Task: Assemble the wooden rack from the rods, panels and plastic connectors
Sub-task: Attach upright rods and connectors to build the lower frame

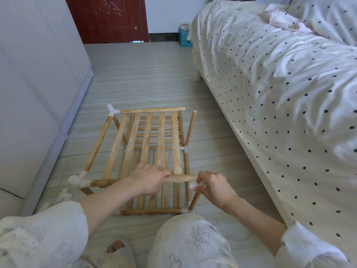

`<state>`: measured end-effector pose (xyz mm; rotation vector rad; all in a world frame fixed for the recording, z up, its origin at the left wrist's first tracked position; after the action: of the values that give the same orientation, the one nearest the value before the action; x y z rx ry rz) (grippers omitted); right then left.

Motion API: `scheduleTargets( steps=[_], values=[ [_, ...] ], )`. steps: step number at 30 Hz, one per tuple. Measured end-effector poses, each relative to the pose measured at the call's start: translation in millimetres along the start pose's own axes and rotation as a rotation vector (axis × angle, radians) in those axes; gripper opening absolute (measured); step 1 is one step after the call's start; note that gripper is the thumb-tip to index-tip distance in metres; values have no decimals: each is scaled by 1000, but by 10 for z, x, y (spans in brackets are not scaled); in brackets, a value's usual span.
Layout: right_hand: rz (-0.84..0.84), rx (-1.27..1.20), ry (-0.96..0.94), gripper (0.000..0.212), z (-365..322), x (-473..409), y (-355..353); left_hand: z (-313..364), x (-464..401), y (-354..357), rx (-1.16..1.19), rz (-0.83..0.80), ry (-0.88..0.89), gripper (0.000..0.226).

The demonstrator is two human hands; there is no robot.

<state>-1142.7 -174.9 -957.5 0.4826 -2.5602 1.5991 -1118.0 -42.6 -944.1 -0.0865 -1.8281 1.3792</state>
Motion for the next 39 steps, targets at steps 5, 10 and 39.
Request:
scheduleTargets(
  steps=[5,10,39],
  values=[
    [5,-41,-8,21,13,15,-21,-50,45,50,5,-43,-5,35],
    [1,-72,2,17,128,59,-45,-3,14,96,-3,-63,20,31],
    [56,-190,-59,32,164,38,38,188,-168,-76,187,267,107,40]
  ],
)
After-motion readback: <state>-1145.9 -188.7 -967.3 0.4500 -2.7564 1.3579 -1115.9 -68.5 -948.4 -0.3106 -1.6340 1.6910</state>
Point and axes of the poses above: each hand's wrist, its own x-axis away from the middle knuckle, its own y-axis out of the palm, z = x × y, the point moved 10 cm from there along -x, towards the middle knuckle, and after that the axes turned 9 degrees about -z, right-handed, at the moved point
